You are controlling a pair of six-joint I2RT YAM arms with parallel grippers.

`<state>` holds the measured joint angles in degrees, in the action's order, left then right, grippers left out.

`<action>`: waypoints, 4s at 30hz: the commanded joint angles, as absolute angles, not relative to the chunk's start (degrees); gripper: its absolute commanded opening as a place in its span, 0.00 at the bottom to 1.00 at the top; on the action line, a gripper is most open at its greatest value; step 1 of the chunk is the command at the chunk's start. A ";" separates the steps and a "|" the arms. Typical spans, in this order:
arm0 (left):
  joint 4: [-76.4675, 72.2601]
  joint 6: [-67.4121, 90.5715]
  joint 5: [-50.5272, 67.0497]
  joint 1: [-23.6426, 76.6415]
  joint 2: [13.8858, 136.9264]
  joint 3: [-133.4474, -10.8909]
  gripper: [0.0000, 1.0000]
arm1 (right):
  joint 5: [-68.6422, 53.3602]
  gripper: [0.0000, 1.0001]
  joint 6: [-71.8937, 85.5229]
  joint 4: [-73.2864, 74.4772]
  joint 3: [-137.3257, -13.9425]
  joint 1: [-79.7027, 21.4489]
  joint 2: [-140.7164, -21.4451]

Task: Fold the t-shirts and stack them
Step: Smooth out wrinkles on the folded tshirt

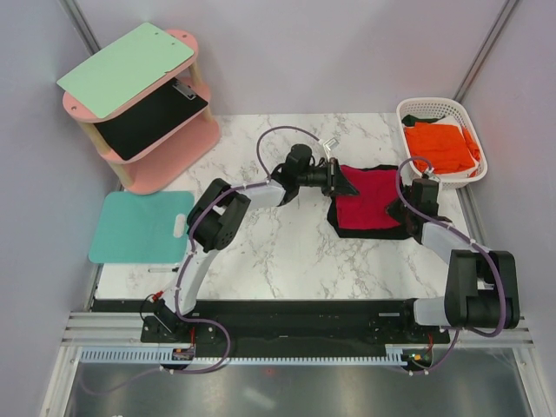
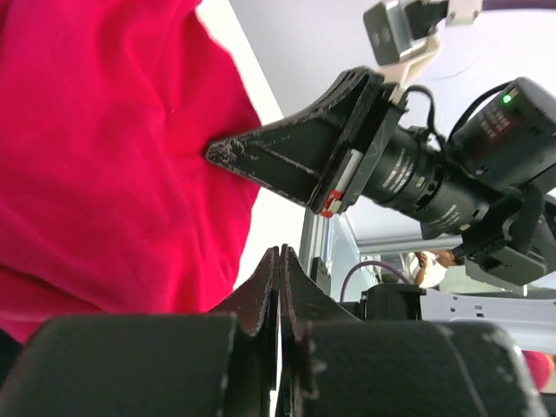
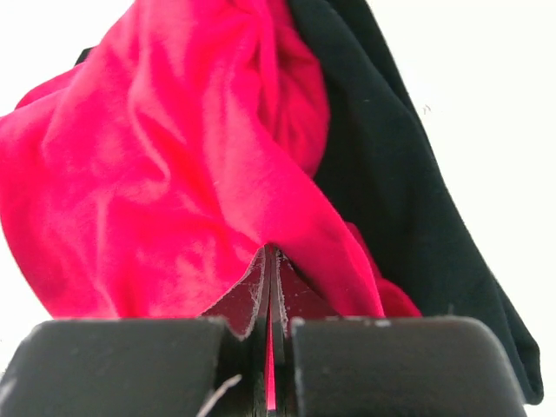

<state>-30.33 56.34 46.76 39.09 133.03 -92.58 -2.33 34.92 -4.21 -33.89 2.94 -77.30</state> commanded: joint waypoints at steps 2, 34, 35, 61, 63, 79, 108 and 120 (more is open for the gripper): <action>-31.56 59.85 49.13 39.37 137.63 -95.01 0.02 | -2.99 0.00 38.14 -7.21 -33.14 4.83 -81.64; -18.46 49.66 44.03 38.58 124.72 -84.19 0.02 | -16.77 0.00 34.89 -12.74 -39.81 6.59 -78.65; -18.11 49.40 44.03 38.84 124.89 -84.63 0.02 | -17.92 0.00 35.50 -15.18 -40.16 6.33 -79.88; -16.87 49.84 42.80 46.84 134.30 -84.82 0.02 | -28.57 0.00 39.90 -33.48 -55.37 2.72 -111.52; -16.96 49.66 42.63 47.19 134.03 -83.32 0.02 | -28.30 0.00 39.81 -34.19 -55.46 3.25 -113.81; -12.49 43.96 40.26 47.72 125.54 -78.05 0.02 | -32.87 0.00 41.49 -32.36 -53.98 4.57 -105.59; -0.35 44.55 42.89 36.48 146.68 -120.92 0.02 | -36.91 0.00 47.99 -36.04 -25.94 9.40 -86.84; -0.35 46.23 40.69 33.31 145.99 -115.58 0.02 | -33.67 0.00 43.51 -25.15 -23.03 14.41 -83.41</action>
